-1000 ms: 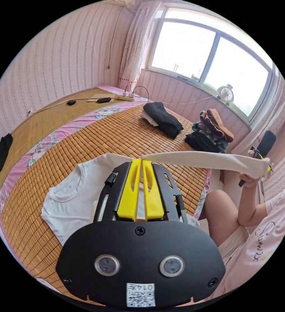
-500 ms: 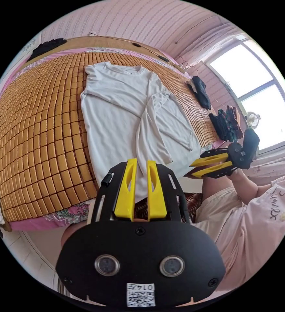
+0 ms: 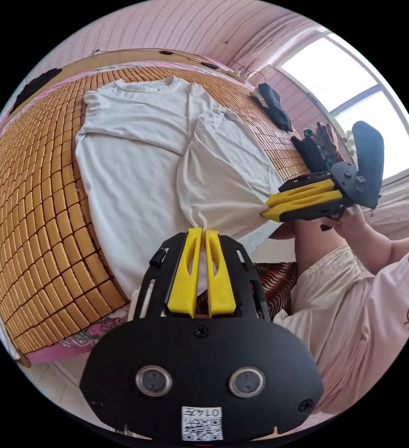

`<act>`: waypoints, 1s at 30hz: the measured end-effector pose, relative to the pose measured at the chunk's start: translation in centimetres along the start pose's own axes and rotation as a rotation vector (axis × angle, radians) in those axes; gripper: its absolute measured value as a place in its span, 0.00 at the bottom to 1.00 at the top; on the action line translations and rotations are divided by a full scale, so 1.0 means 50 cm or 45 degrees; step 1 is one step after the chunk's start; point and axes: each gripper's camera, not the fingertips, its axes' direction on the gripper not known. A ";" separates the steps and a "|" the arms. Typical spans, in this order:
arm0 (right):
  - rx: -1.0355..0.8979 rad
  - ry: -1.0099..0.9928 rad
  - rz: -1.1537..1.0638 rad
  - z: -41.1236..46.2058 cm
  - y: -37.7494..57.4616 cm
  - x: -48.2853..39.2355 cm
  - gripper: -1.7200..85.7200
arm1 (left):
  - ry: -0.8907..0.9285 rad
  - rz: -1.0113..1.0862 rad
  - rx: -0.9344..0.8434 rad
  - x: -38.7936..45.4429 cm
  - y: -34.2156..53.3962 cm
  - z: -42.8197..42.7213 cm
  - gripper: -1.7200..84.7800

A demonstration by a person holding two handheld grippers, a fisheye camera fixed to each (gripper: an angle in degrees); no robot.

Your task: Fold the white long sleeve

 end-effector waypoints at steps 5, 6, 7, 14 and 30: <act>-0.088 0.013 -0.090 0.011 -0.035 -0.048 0.04 | 0.162 0.101 0.070 -0.027 0.014 -0.102 0.01; -0.107 0.020 -0.092 0.021 -0.040 -0.049 0.04 | 0.174 0.109 0.068 -0.031 0.016 -0.110 0.01; -0.138 0.018 -0.094 0.040 -0.050 -0.048 0.05 | 0.204 0.120 0.052 -0.040 0.021 -0.121 0.01; -0.294 -0.165 -0.060 0.112 -0.083 0.003 0.11 | 0.141 0.004 -0.111 -0.117 0.056 -0.091 0.03; 0.151 0.452 0.371 -0.138 -0.266 0.541 0.15 | -0.129 -0.144 0.268 -0.379 -0.174 -0.243 0.04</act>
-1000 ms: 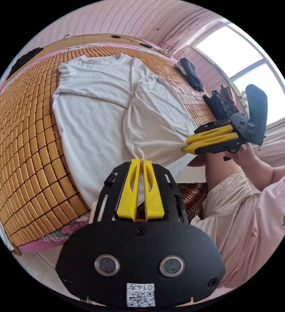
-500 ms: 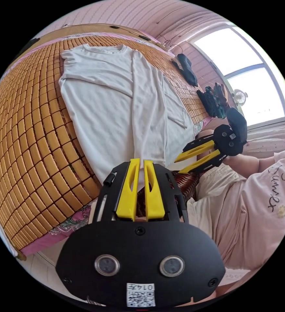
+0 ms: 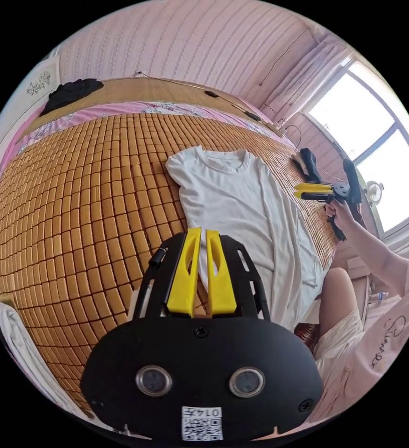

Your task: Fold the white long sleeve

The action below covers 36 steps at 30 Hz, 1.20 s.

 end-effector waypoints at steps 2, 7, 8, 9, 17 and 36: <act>-0.011 0.016 0.080 0.032 -0.051 0.059 0.17 | 0.038 -0.107 0.041 -0.047 -0.067 0.028 0.06; -0.015 -0.118 0.185 0.079 -0.112 0.141 0.12 | 0.008 -0.211 0.060 -0.097 -0.152 0.090 0.12; -0.074 -0.088 0.184 0.092 -0.121 0.153 0.07 | -0.015 -0.226 0.018 -0.105 -0.166 0.111 0.11; -0.082 -0.065 0.187 0.094 -0.123 0.160 0.05 | -0.031 -0.233 -0.010 -0.109 -0.171 0.121 0.11; 0.093 -0.206 0.398 0.015 -0.114 0.311 0.02 | -0.040 -0.233 0.054 -0.119 -0.224 0.106 0.01; 0.265 -0.444 0.052 -0.258 0.258 0.260 0.03 | 0.086 0.333 0.095 0.157 -0.008 -0.122 0.01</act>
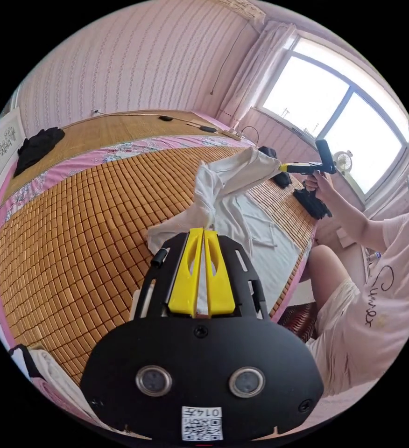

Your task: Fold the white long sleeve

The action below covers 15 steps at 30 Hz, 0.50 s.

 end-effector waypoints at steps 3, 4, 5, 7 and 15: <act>-0.209 0.041 0.153 0.067 0.152 0.004 0.03 | -0.017 0.008 -0.144 0.076 0.137 0.038 0.01; -0.288 0.049 0.255 0.105 0.203 0.015 0.03 | -0.013 -0.020 -0.209 0.091 0.188 0.071 0.01; -0.332 0.021 0.332 0.133 0.241 0.023 0.03 | -0.007 -0.088 -0.258 0.097 0.232 0.104 0.01; -0.301 -0.005 0.395 0.147 0.270 0.025 0.03 | 0.033 -0.176 -0.290 0.099 0.277 0.142 0.01; -0.019 -0.016 0.273 0.021 0.239 -0.029 0.03 | 0.092 -0.208 -0.105 0.111 0.250 0.073 0.01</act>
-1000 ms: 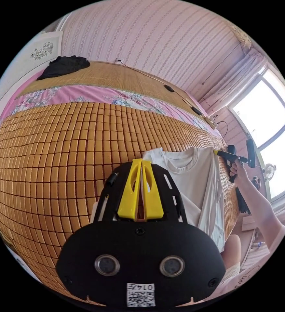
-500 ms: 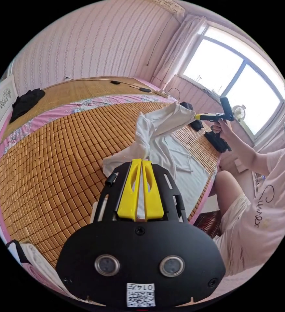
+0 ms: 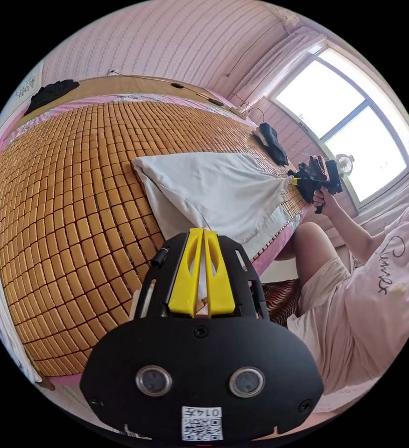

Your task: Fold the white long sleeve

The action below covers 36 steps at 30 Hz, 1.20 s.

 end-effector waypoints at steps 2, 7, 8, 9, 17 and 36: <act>-0.071 0.010 -0.024 0.006 0.006 -0.017 0.03 | -0.020 0.043 -0.053 0.010 -0.015 -0.021 0.01; -0.293 0.088 0.047 0.127 0.038 -0.006 0.04 | -0.020 -0.083 -0.215 -0.035 -0.017 0.053 0.01; -0.335 0.165 0.046 0.150 0.044 -0.009 0.05 | -0.027 -0.118 -0.237 -0.040 -0.016 0.078 0.02; -0.347 0.199 0.044 0.157 0.046 -0.012 0.05 | -0.045 -0.128 -0.240 -0.040 -0.015 0.087 0.02; -0.241 0.398 -0.214 0.166 0.036 -0.162 0.12 | -0.264 0.081 -0.191 0.109 -0.004 0.073 0.03; -0.588 0.146 -0.395 0.399 -0.001 -0.346 0.07 | -0.145 0.280 -0.439 0.304 -0.037 0.292 0.06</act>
